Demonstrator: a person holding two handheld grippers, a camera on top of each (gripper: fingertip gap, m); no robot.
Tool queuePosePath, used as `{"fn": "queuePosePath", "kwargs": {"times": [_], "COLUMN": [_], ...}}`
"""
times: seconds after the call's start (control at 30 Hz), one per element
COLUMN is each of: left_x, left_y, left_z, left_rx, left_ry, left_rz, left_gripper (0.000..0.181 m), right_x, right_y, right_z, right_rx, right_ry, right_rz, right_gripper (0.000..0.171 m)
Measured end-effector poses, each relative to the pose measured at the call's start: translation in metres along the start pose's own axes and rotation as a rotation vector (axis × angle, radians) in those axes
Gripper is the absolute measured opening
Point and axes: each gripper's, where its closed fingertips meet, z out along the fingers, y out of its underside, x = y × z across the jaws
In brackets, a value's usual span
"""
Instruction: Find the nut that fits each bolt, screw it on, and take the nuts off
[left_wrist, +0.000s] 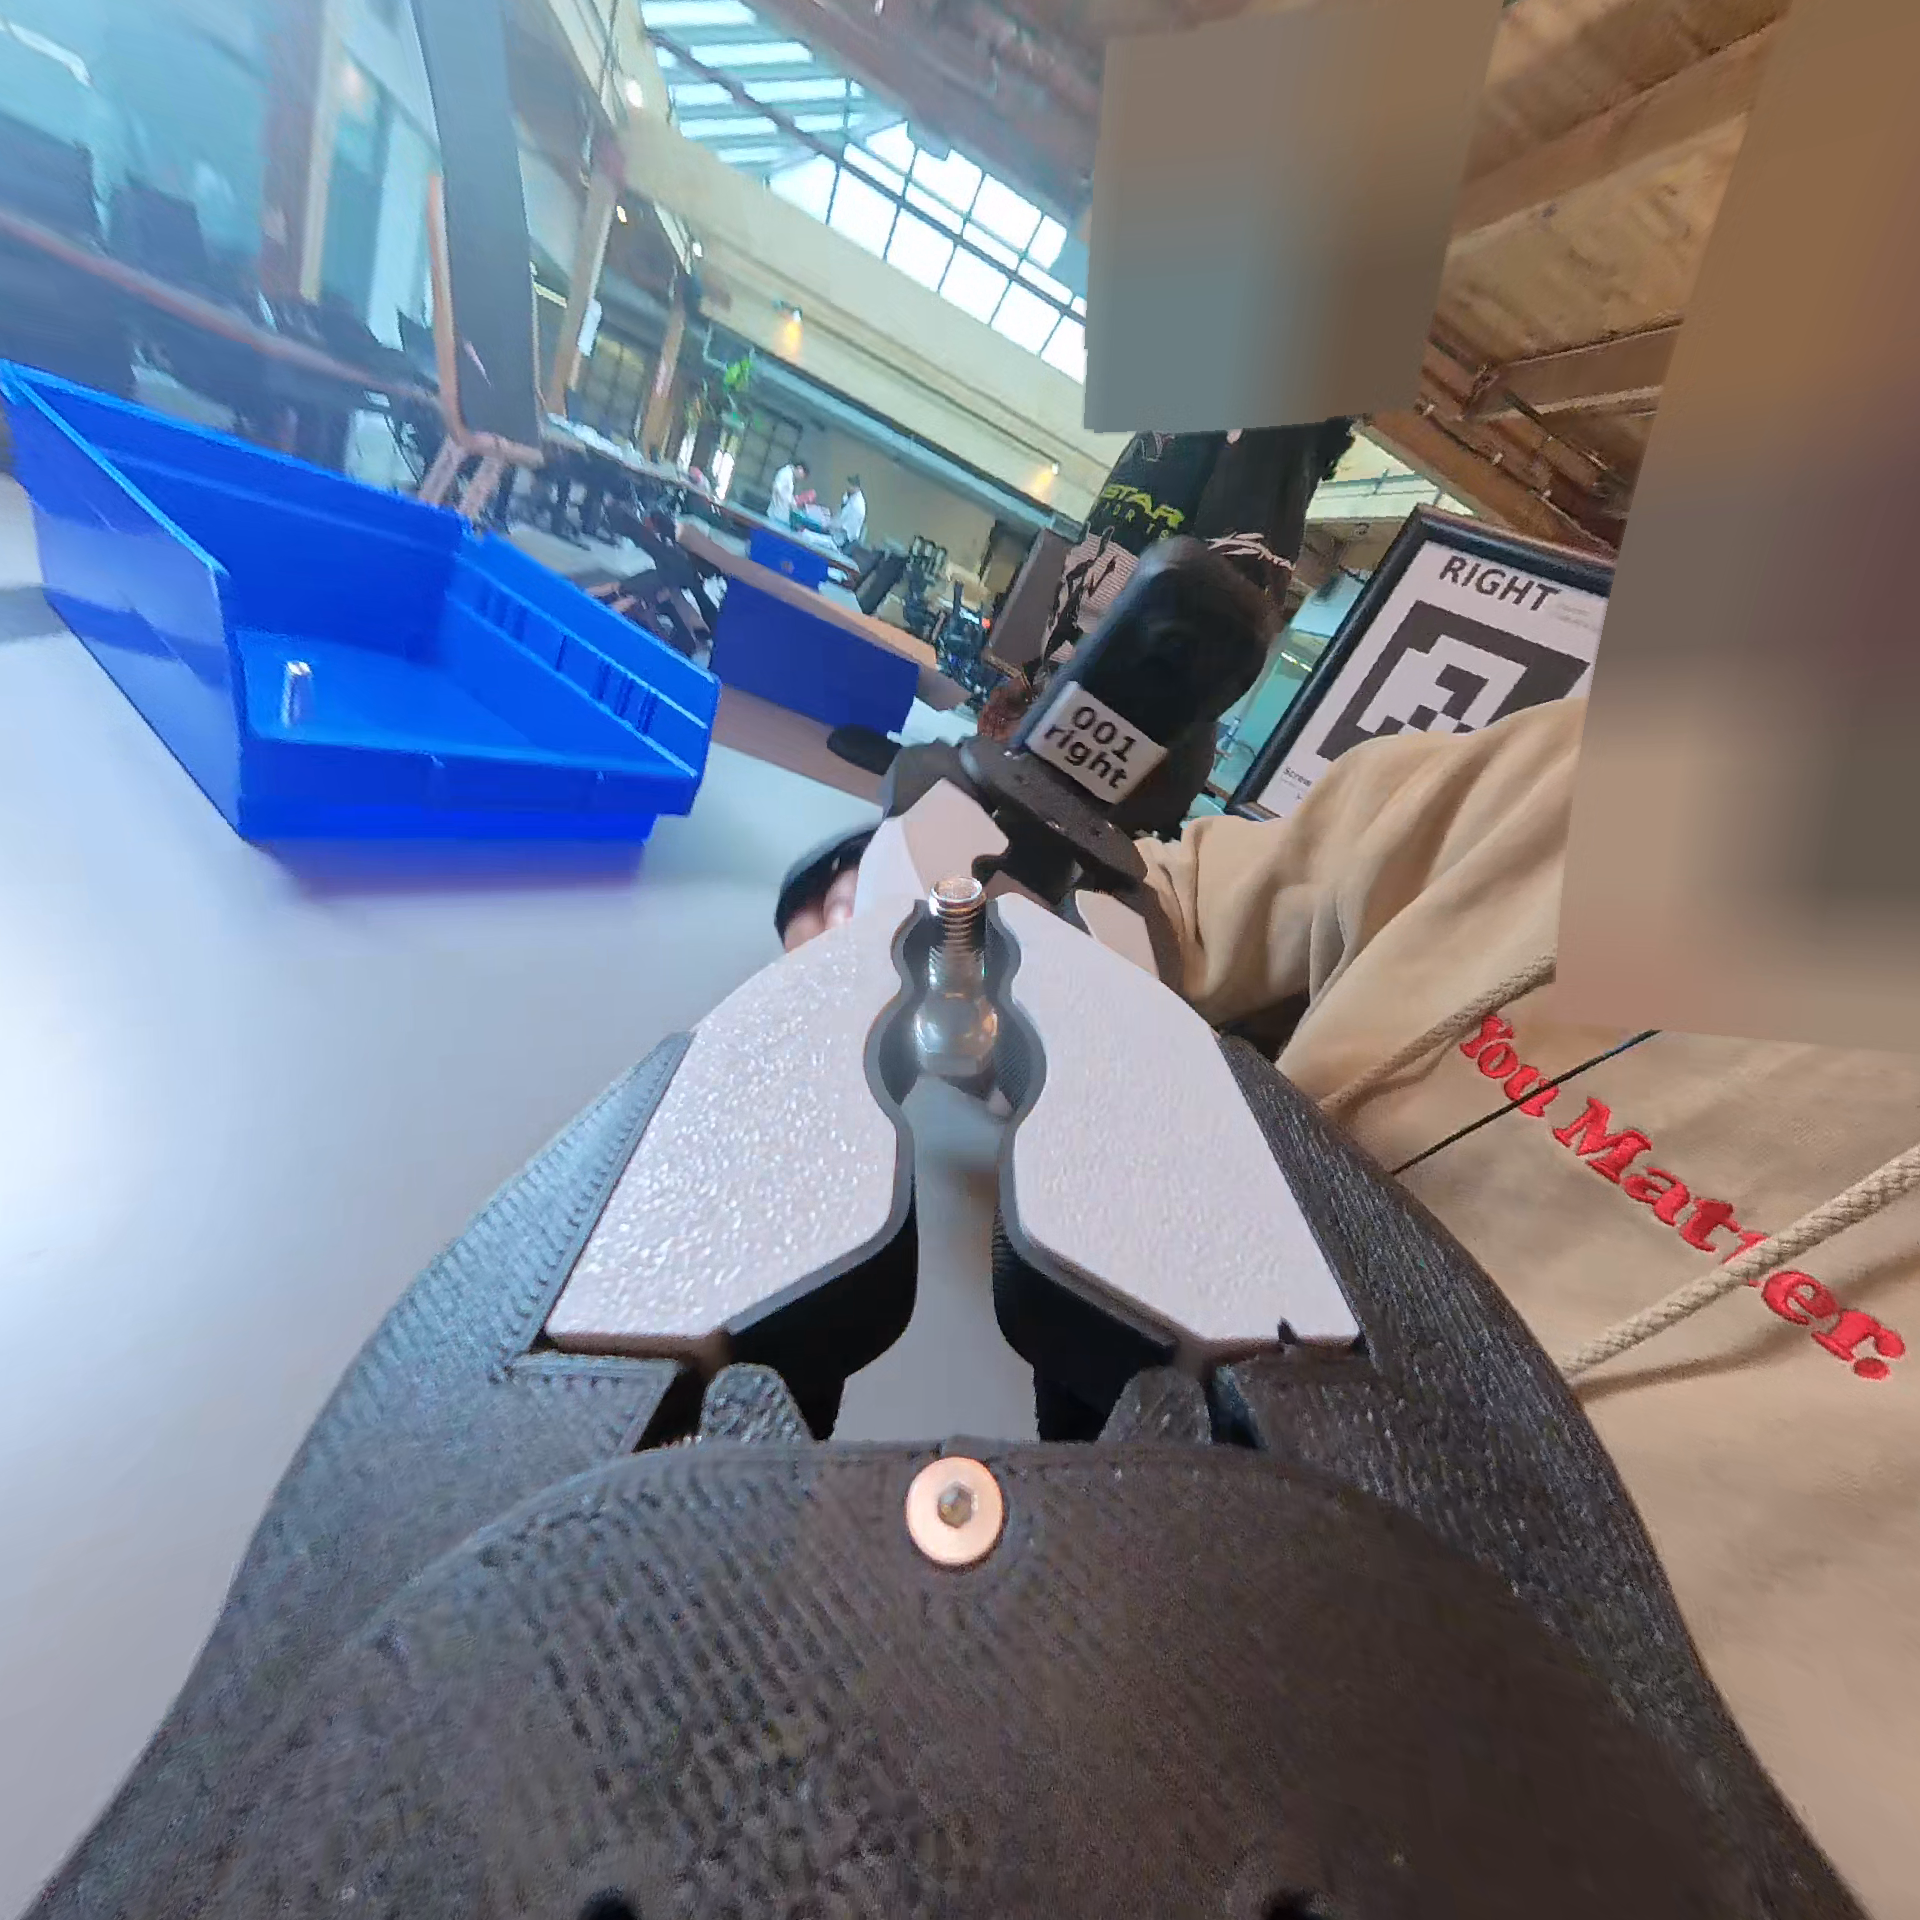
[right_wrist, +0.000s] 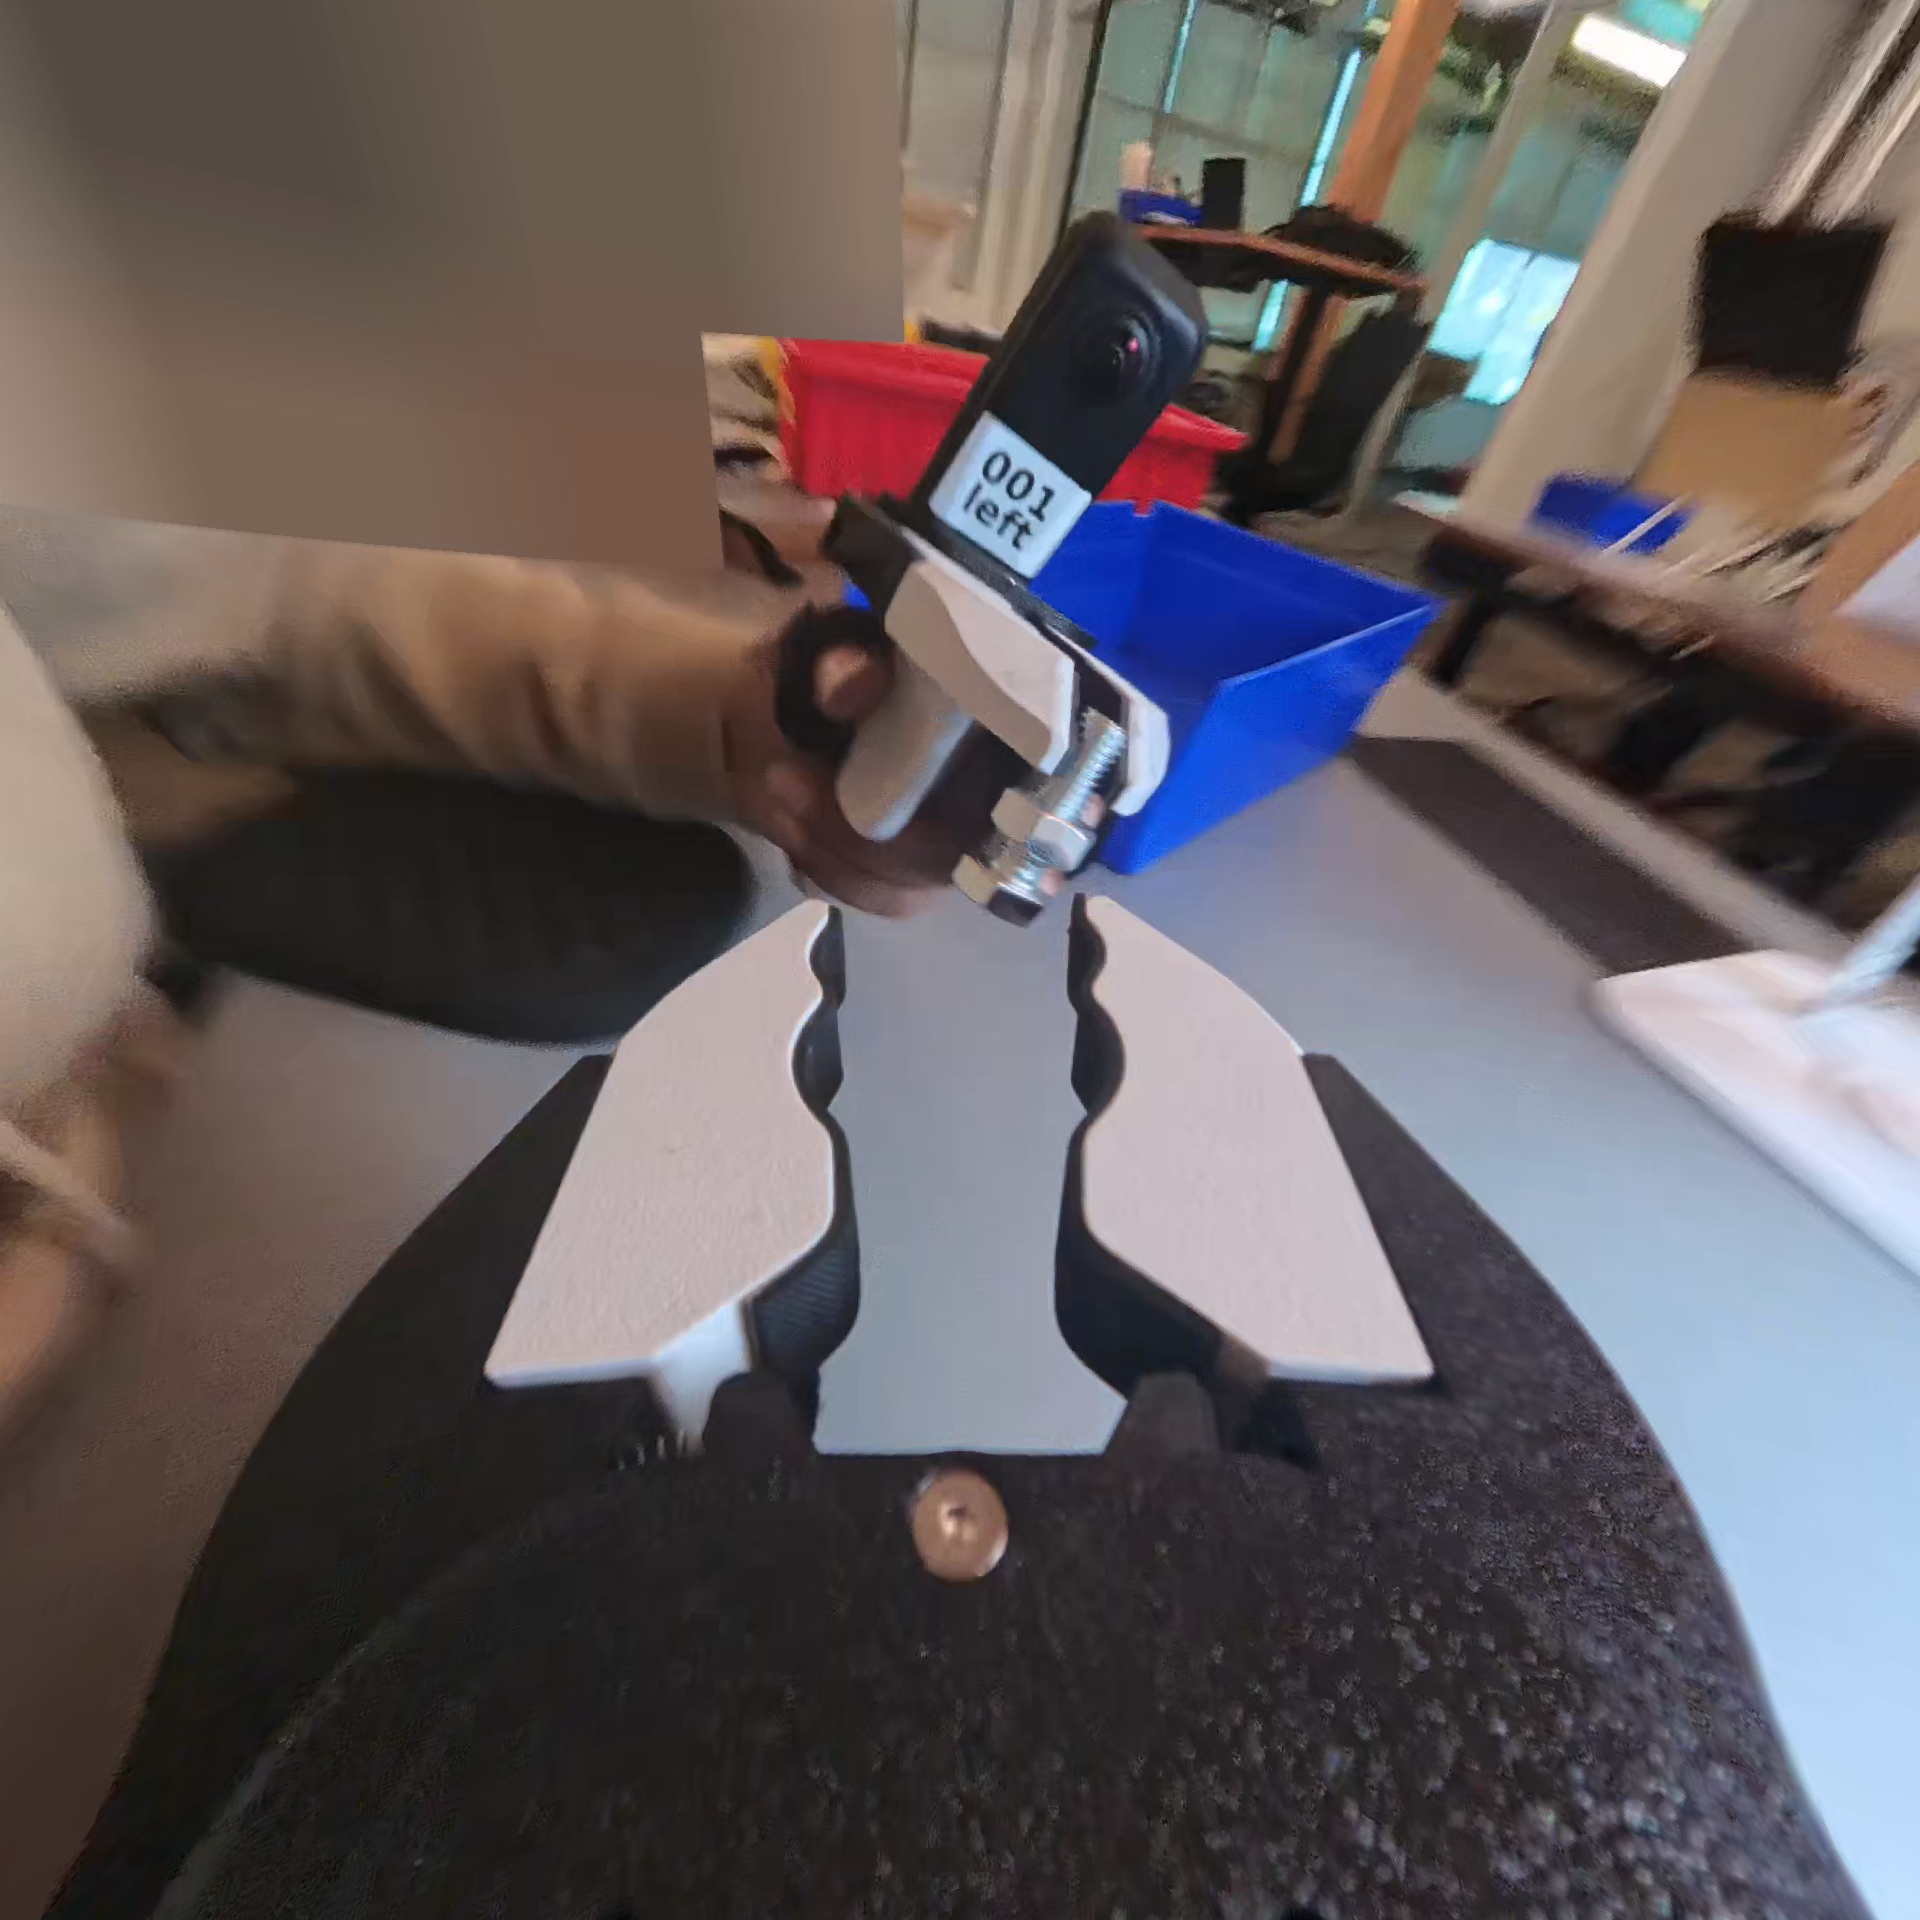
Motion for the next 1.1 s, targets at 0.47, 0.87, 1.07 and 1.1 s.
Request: {"fn": "queuePosePath", "kwargs": {"times": [0.47,0.87,1.07,1.1], "left_x": [-0.007,-0.059,-0.067,-0.067], "left_y": [0.006,-0.025,-0.021,-0.02], "left_z": [0.01,-0.029,-0.032,-0.033], "left_rx": [-0.013,0.439,0.478,0.478], "left_ry": [-0.092,-0.111,-0.114,-0.116], "left_rz": [0.024,-0.634,-0.72,-0.722], "left_gripper": [0.009,0.061,0.072,0.072], "right_x": [0.013,0.04,0.044,0.045], "right_y": [0.003,0.02,0.027,0.028], "right_z": [0.007,-0.003,-0.002,-0.002], "right_rx": [0.057,0.1,0.09,0.091], "right_ry": [-0.048,-0.135,-0.149,-0.15], "right_rz": [0.345,0.587,0.637,0.643], "right_gripper": [0.022,0.02,0.02,0.02]}}
